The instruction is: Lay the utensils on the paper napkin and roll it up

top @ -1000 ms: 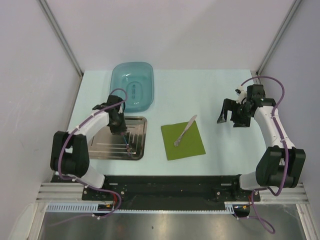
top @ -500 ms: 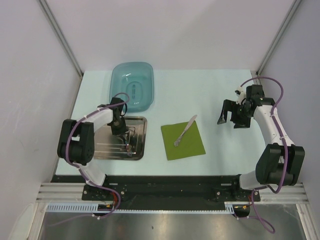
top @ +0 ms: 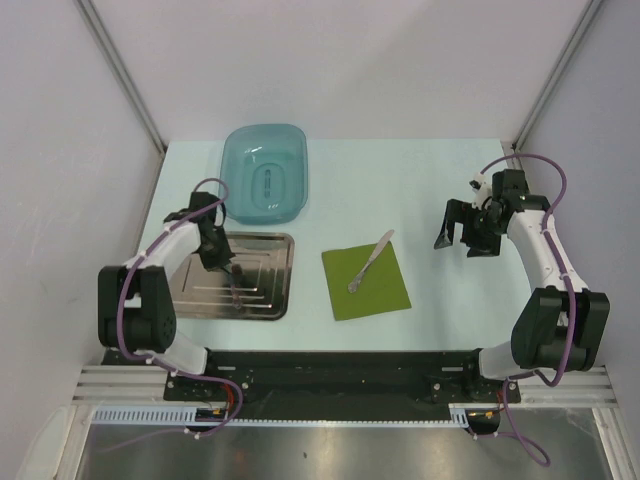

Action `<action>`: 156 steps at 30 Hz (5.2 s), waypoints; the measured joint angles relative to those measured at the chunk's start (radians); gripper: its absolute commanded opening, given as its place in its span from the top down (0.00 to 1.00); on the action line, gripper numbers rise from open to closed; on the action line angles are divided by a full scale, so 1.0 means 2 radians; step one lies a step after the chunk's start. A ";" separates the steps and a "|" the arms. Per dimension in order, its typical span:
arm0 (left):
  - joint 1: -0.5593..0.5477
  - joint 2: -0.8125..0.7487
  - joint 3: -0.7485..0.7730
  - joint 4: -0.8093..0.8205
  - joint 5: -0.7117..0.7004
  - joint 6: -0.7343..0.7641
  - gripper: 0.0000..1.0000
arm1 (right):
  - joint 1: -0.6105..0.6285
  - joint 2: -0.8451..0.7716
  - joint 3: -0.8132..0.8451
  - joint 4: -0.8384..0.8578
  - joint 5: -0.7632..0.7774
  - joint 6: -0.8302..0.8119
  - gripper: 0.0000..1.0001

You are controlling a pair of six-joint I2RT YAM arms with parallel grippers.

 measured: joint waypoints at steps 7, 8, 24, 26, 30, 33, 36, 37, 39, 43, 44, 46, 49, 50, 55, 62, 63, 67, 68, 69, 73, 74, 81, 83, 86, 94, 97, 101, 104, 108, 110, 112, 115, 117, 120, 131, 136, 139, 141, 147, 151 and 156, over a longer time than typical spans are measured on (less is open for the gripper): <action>0.016 -0.103 0.012 -0.004 0.030 0.038 1.00 | 0.000 -0.029 0.000 0.000 -0.013 0.000 0.00; 0.008 -0.112 0.022 -0.004 0.035 0.046 1.00 | 0.000 -0.034 0.000 0.000 -0.014 0.000 0.00; -0.340 0.060 0.299 0.013 0.060 0.146 1.00 | -0.001 -0.044 -0.002 0.002 -0.025 0.000 0.00; -0.353 0.097 0.313 0.012 0.064 0.147 1.00 | -0.002 -0.044 -0.002 0.002 -0.025 0.000 0.00; -0.377 0.165 0.334 0.003 0.071 0.143 1.00 | -0.007 -0.043 -0.002 0.003 -0.025 0.000 0.00; -0.386 0.208 0.362 -0.004 0.078 0.134 1.00 | -0.011 -0.037 -0.002 0.004 -0.025 0.000 0.00; -0.390 0.235 0.382 -0.011 0.090 0.121 1.00 | -0.012 -0.027 -0.002 0.004 -0.025 0.000 0.00; -0.390 0.242 0.387 -0.012 0.093 0.116 1.00 | -0.012 -0.024 -0.003 0.005 -0.025 0.000 0.00; -0.393 0.254 0.399 -0.015 0.097 0.111 1.00 | -0.012 -0.022 -0.006 0.006 -0.025 0.000 0.00; -0.395 0.277 0.425 -0.015 0.101 0.101 0.99 | -0.013 -0.022 -0.010 0.006 -0.025 0.000 0.00; -0.396 0.282 0.429 -0.016 0.101 0.099 0.99 | -0.013 -0.022 -0.010 0.006 -0.025 0.000 0.00; -0.397 0.291 0.436 -0.017 0.102 0.097 0.99 | -0.014 -0.022 -0.011 0.006 -0.025 0.000 0.00; -0.398 0.303 0.441 -0.017 0.107 0.094 0.99 | -0.015 -0.022 -0.012 0.007 -0.025 0.000 0.00; -0.399 0.308 0.442 -0.017 0.108 0.094 0.99 | -0.015 -0.022 -0.012 0.008 -0.025 0.000 0.00; -0.402 0.322 0.445 -0.020 0.109 0.089 0.98 | -0.015 -0.022 -0.014 0.009 -0.025 0.000 0.00; -0.405 0.336 0.452 -0.019 0.109 0.084 0.98 | -0.017 -0.022 -0.021 0.012 -0.025 0.000 0.00; -0.405 0.338 0.453 -0.018 0.109 0.083 0.99 | -0.017 -0.022 -0.022 0.012 -0.025 0.000 0.00; -0.406 0.348 0.454 -0.018 0.109 0.076 0.99 | -0.018 -0.022 -0.023 0.012 -0.025 0.000 0.00; -0.406 0.351 0.455 -0.018 0.109 0.076 0.99 | -0.018 -0.022 -0.023 0.012 -0.025 0.000 0.01; -0.406 0.353 0.455 -0.017 0.108 0.076 0.99 | -0.018 -0.022 -0.024 0.012 -0.025 0.000 0.00; -0.407 0.362 0.461 -0.018 0.103 0.072 0.99 | -0.020 -0.022 -0.029 0.013 -0.025 0.000 0.00; -0.407 0.364 0.463 -0.019 0.100 0.072 0.99 | -0.020 -0.022 -0.030 0.013 -0.025 0.000 0.00; -0.407 0.371 0.475 -0.019 0.091 0.072 0.96 | -0.021 -0.022 -0.030 0.013 -0.026 0.000 0.00; -0.407 0.373 0.478 -0.019 0.087 0.072 0.95 | -0.021 -0.022 -0.030 0.013 -0.026 0.000 0.00; -0.407 0.375 0.478 -0.019 0.083 0.070 0.90 | -0.021 -0.022 -0.030 0.013 -0.027 0.000 0.00; -0.402 0.377 0.480 -0.018 0.079 0.067 0.72 | -0.021 -0.022 -0.036 0.014 -0.038 0.001 0.00; -0.398 0.377 0.483 -0.016 0.079 0.063 0.69 | -0.021 -0.022 -0.046 0.016 -0.047 0.004 0.00; -0.391 0.376 0.483 -0.013 0.083 0.059 0.68 | -0.019 -0.022 -0.064 0.019 -0.063 0.009 0.11; -0.383 0.360 0.475 -0.010 0.096 0.056 0.62 | -0.012 -0.020 -0.079 0.030 -0.085 0.019 0.16; -0.351 0.270 0.385 0.032 0.139 0.041 0.38 | 0.021 -0.003 -0.104 0.045 -0.112 0.035 0.26; -0.321 0.204 0.327 0.058 0.159 0.033 0.24 | 0.051 0.016 -0.109 0.052 -0.117 0.044 0.32; -0.293 0.145 0.278 0.088 0.168 0.028 0.21 | 0.080 0.038 -0.110 0.060 -0.120 0.051 0.35; -0.253 0.065 0.230 0.119 0.169 0.021 0.20 | 0.119 0.074 -0.110 0.073 -0.121 0.062 0.38; -0.245 0.031 0.214 0.134 0.170 0.019 0.20 | 0.132 0.095 -0.108 0.076 -0.120 0.069 0.39; -0.242 0.000 0.189 0.149 0.172 0.016 0.20 | 0.144 0.135 -0.104 0.082 -0.115 0.075 0.43; -0.222 -0.018 0.126 0.156 0.169 0.006 0.19 | 0.185 0.158 -0.088 0.073 -0.082 0.080 0.41; -0.216 -0.033 0.119 0.163 0.171 0.005 0.19 | 0.152 0.153 -0.084 0.051 -0.066 0.072 0.38; -0.214 -0.034 0.114 0.172 0.174 0.002 0.19 | 0.135 0.138 -0.089 0.047 -0.054 0.071 0.36; -0.214 -0.034 0.107 0.177 0.175 0.000 0.19 | 0.137 0.126 -0.095 0.047 -0.050 0.072 0.37; -0.213 -0.035 0.094 0.185 0.174 -0.006 0.19 | 0.158 0.134 -0.099 0.054 -0.054 0.072 0.41; -0.209 -0.042 0.089 0.192 0.175 -0.010 0.19 | 0.160 0.161 -0.096 0.049 -0.079 0.073 0.46; -0.208 -0.050 0.087 0.202 0.175 -0.015 0.19 | 0.162 0.184 -0.091 0.047 -0.110 0.077 0.68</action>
